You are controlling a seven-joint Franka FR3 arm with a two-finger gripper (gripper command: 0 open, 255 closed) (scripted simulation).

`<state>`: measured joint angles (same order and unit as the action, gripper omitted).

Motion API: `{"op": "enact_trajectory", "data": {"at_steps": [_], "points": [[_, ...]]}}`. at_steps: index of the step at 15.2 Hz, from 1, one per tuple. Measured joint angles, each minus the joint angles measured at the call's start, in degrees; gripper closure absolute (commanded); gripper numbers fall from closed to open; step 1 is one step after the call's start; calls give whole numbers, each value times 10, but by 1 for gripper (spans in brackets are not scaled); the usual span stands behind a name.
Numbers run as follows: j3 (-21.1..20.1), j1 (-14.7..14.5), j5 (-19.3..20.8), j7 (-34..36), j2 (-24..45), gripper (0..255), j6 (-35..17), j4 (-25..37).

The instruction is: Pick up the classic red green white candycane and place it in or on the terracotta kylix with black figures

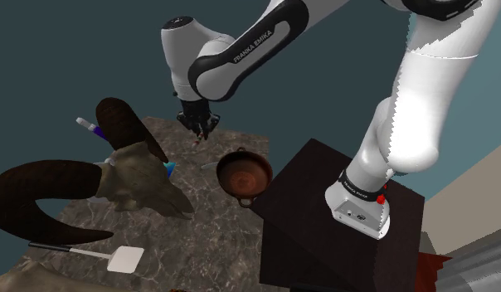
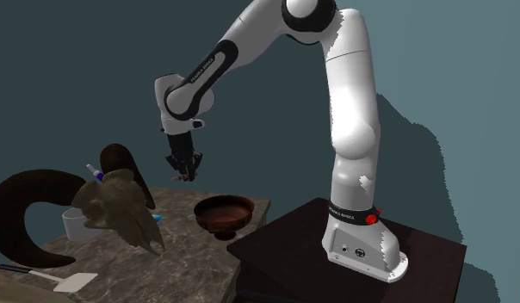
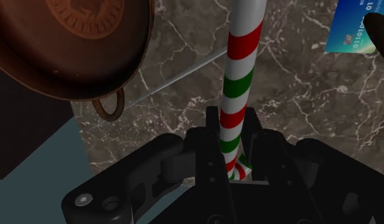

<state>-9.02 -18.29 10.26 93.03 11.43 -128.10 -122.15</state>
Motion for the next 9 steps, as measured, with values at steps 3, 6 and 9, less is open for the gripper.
{"op": "enact_trajectory", "data": {"at_steps": [3,6,9], "points": [[-1,1,-6,-5,-16,255,20,5],[-3,1,-11,-9,-35,255,32,-2],[-7,0,-21,-9,-91,255,24,-66]]}}
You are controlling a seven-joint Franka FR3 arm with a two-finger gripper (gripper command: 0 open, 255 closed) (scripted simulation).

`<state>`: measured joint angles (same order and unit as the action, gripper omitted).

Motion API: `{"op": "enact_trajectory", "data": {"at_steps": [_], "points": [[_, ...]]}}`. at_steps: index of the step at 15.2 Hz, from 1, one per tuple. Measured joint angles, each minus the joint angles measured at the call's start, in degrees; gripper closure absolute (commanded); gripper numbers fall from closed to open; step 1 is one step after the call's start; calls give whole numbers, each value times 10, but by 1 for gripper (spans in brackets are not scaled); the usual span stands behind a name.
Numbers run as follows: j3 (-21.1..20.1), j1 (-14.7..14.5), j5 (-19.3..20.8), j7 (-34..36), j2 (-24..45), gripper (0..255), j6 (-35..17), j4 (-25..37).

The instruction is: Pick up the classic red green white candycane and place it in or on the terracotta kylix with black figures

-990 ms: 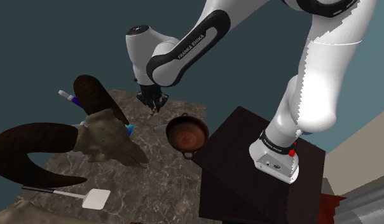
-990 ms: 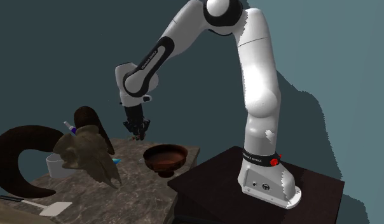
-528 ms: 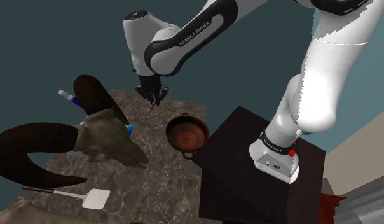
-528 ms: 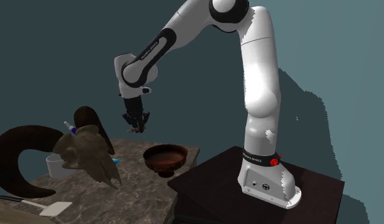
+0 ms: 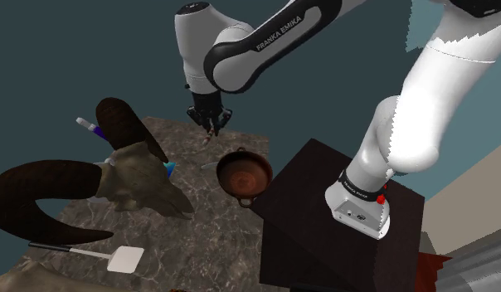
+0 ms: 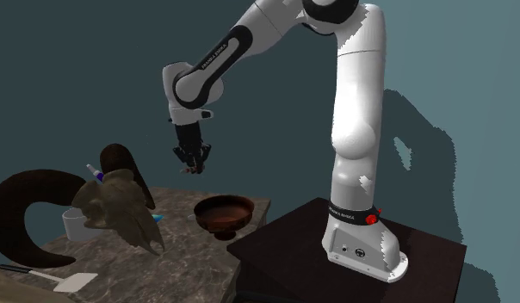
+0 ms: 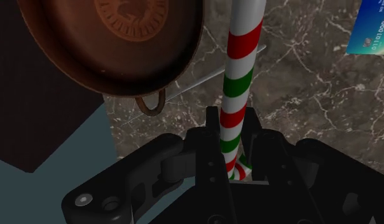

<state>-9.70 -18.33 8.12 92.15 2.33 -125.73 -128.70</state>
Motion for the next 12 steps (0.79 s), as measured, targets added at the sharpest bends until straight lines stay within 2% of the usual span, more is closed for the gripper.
{"op": "enact_trajectory", "data": {"at_steps": [8,12], "points": [[-10,-21,-45,-2,-188,255,-7,-193],[-15,-26,-49,5,-199,255,-29,-227]]}}
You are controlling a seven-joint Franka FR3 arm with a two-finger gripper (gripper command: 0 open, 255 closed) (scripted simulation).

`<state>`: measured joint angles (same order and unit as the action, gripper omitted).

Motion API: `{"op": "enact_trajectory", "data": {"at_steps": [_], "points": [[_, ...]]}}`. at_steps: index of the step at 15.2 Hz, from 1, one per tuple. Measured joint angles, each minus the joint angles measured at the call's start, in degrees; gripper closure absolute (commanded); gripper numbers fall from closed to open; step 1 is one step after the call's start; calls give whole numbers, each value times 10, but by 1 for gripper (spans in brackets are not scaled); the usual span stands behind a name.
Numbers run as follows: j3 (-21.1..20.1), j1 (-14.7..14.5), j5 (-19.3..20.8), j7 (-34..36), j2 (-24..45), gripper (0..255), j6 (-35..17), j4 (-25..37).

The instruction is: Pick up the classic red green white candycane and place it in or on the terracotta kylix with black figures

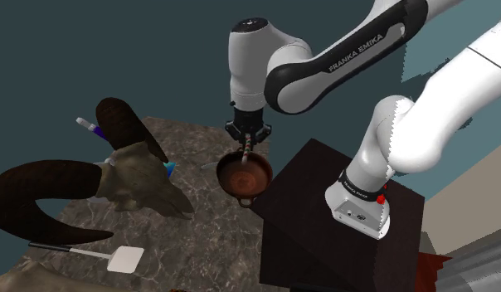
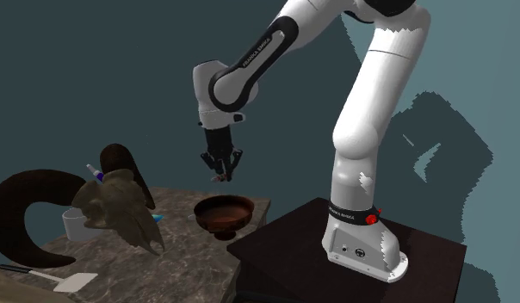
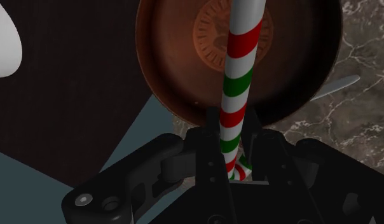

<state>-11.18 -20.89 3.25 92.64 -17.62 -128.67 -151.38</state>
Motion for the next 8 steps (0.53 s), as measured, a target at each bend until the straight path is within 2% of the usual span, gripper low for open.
{"op": "enact_trajectory", "data": {"at_steps": [8], "points": [[-6,6,16,18,51,255,-75,-25]]}}
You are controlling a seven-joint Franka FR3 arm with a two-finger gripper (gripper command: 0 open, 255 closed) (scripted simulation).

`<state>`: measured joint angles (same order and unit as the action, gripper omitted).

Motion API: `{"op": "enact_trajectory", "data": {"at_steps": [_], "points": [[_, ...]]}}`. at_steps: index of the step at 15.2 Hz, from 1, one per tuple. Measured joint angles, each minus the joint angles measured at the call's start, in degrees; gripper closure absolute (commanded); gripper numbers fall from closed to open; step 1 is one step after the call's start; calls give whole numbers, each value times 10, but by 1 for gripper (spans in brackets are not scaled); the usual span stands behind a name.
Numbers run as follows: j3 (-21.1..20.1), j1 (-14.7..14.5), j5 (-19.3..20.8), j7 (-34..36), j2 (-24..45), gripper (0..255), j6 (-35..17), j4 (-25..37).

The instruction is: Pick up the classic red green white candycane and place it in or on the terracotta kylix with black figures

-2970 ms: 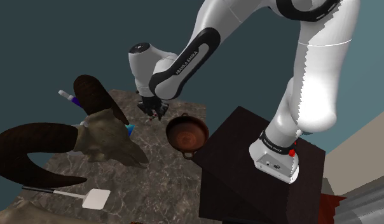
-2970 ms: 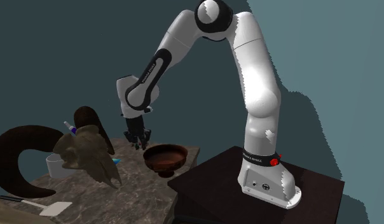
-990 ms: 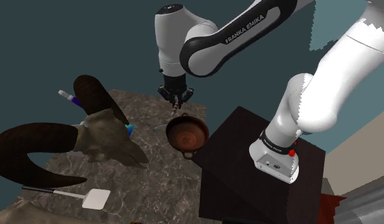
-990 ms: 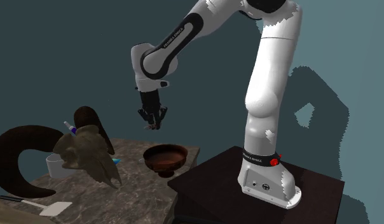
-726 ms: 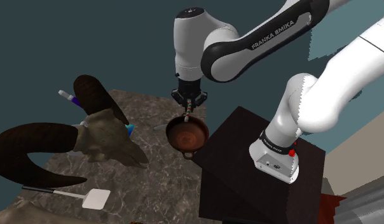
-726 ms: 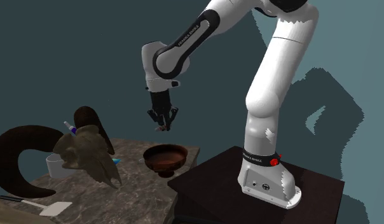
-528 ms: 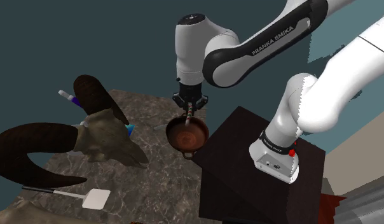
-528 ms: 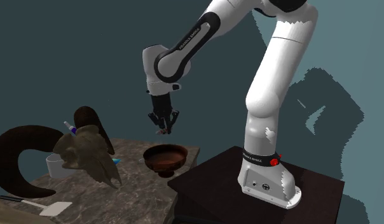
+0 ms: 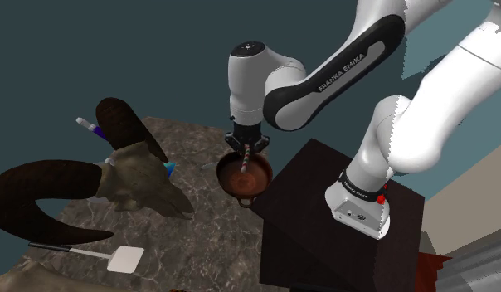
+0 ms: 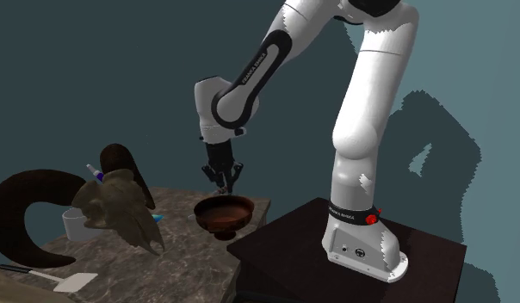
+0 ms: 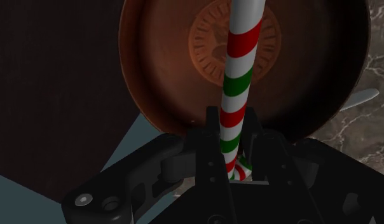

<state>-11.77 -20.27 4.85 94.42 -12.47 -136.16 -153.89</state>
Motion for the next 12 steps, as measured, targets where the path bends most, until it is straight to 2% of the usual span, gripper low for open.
{"op": "enact_trajectory", "data": {"at_steps": [5,11,12], "points": [[-2,6,16,13,37,255,-44,-8],[-4,6,19,17,44,255,-52,-10],[-4,6,19,17,44,0,-53,-10]]}}
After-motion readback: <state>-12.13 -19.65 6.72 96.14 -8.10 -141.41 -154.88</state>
